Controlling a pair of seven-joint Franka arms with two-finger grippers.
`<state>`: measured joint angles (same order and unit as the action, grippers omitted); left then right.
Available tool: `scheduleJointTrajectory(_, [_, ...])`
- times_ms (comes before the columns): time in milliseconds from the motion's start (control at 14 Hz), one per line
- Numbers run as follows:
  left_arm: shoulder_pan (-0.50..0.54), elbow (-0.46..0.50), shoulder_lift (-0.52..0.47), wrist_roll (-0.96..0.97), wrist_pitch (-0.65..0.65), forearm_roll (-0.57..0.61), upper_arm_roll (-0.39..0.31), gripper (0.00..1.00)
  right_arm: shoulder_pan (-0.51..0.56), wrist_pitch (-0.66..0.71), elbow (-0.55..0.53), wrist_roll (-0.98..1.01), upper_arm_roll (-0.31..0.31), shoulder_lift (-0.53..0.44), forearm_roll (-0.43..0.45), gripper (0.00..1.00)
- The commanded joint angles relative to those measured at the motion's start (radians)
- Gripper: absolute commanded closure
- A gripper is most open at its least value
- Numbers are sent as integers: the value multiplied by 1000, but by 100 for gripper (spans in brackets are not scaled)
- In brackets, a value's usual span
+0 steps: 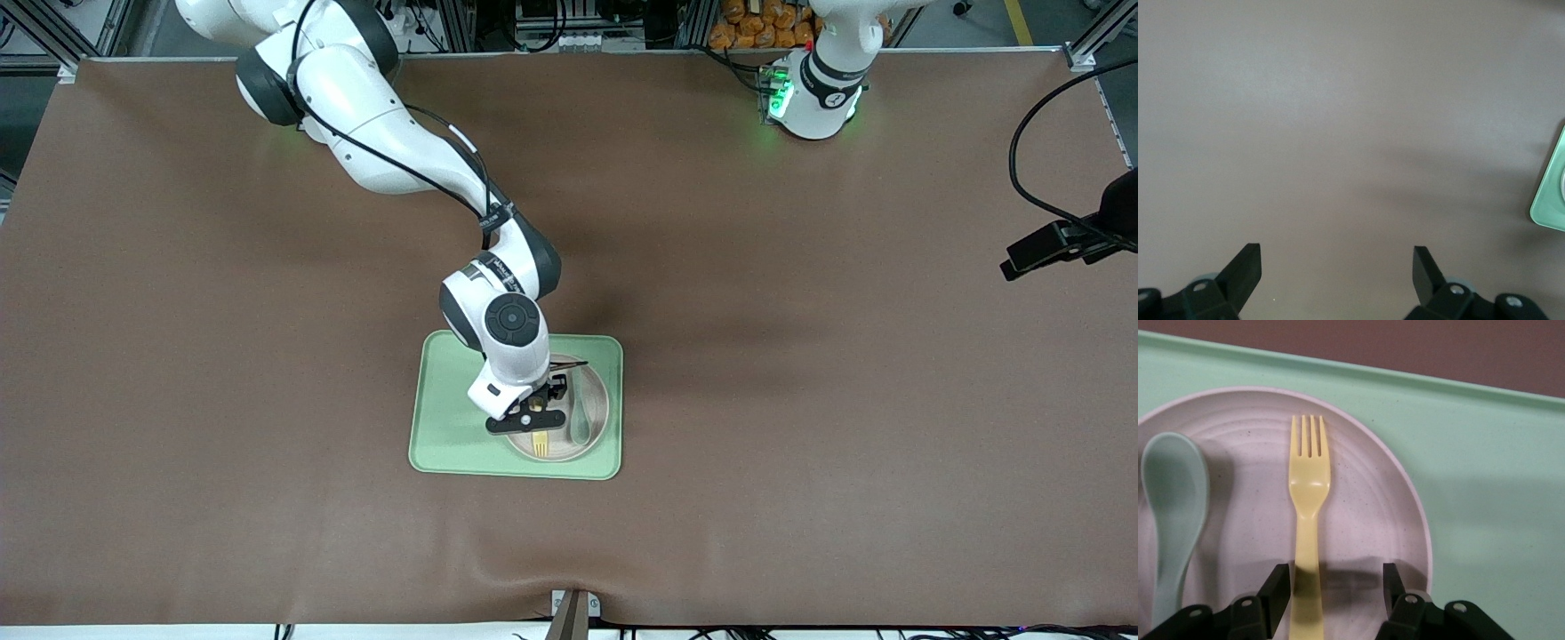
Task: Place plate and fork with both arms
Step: 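Lift the yellow fork with the right gripper and set it beside the plate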
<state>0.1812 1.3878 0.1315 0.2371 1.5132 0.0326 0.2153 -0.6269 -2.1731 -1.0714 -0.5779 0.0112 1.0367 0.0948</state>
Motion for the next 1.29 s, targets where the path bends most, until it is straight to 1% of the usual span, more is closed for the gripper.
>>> scheduleJointTrajectory(0, [11, 27, -24, -19, 5, -19, 4, 0, -13, -4, 45, -31, -2, 34, 10, 50])
scheduleJointTrajectory(71, [12, 25, -24, -21, 5, -19, 4, 0, -13, -2, 45, -33, -2, 34, 10, 78])
scheduleJointTrajectory(143, [11, 25, -26, -21, 5, -19, 4, 0, -13, 1, 45, -33, -2, 34, 10, 91])
scheduleJointTrajectory(214, [11, 27, -26, -21, 5, -19, 4, 0, -13, 3, 45, -33, -2, 34, 10, 100])
scheduleJointTrajectory(357, [11, 27, -24, -21, 5, -19, 4, 0, -10, 10, 47, -31, -10, 29, 10, 100])
scheduleJointTrajectory(571, [11, 27, -21, -21, 7, -19, 4, 0, 16, 50, 54, -31, -45, 22, 8, 100])
scheduleJointTrajectory(643, [12, 25, -23, -21, 7, -19, 4, 0, 30, 74, 73, -31, -59, 16, 0, 100])
scheduleJointTrajectory(714, [12, 25, -23, -21, 7, -19, 4, 0, 41, 102, 94, -33, -71, 5, -32, 100])
scheduleJointTrajectory(857, [12, 25, -23, -21, 7, -19, 4, 0, 59, 119, 106, -33, -73, -26, -72, 100])
scheduleJointTrajectory(1000, [12, 23, -21, -21, 12, -19, 4, 0, 102, 122, 99, -30, -71, -73, -73, 100])
scheduleJointTrajectory(1143, [11, 25, -18, -21, 12, -19, 4, 0, 137, 124, 87, -8, -76, -81, -70, 100])
scheduleJointTrajectory(1214, [12, 25, -19, -21, 12, -19, 4, 0, 150, 131, 59, 6, -76, -96, -70, 100])
